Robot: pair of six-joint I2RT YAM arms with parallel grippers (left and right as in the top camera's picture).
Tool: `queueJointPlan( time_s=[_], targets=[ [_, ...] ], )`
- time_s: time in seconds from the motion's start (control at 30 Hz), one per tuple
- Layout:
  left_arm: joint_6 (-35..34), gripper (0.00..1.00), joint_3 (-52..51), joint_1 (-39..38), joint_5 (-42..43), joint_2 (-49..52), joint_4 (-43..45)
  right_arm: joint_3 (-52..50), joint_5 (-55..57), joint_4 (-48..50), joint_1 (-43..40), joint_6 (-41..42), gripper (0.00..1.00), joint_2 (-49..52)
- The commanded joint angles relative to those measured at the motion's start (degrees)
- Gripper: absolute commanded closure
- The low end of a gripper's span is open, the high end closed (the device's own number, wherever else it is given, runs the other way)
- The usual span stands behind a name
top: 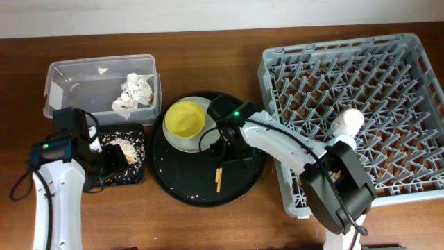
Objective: Sort waste into correct bins and load items into the dishwasher rack
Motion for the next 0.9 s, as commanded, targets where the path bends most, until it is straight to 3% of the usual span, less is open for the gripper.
queueJointPlan(
  time_s=[0.0, 0.5, 0.63, 0.87],
  targets=[
    [-0.35, 0.25, 0.04, 0.24, -0.31, -0.96, -0.02, -1.64, -0.31, 2.43, 0.33, 1.86, 0.09, 0.79],
    [-0.35, 0.25, 0.04, 0.24, -0.28, -0.96, 0.00, -7.82, 2.38, 7.72, 0.33, 3.78, 0.10, 1.22],
    [-0.35, 0.25, 0.04, 0.24, 0.13, -0.96, -0.07, -7.82, 12.11, 1.51, 0.11, 15.12, 0.12, 1.22],
    [-0.35, 0.25, 0.04, 0.24, 0.11, -0.96, 0.17, -1.20, 10.84, -2.78, 0.17, 12.33, 0.07, -0.76]
  ],
)
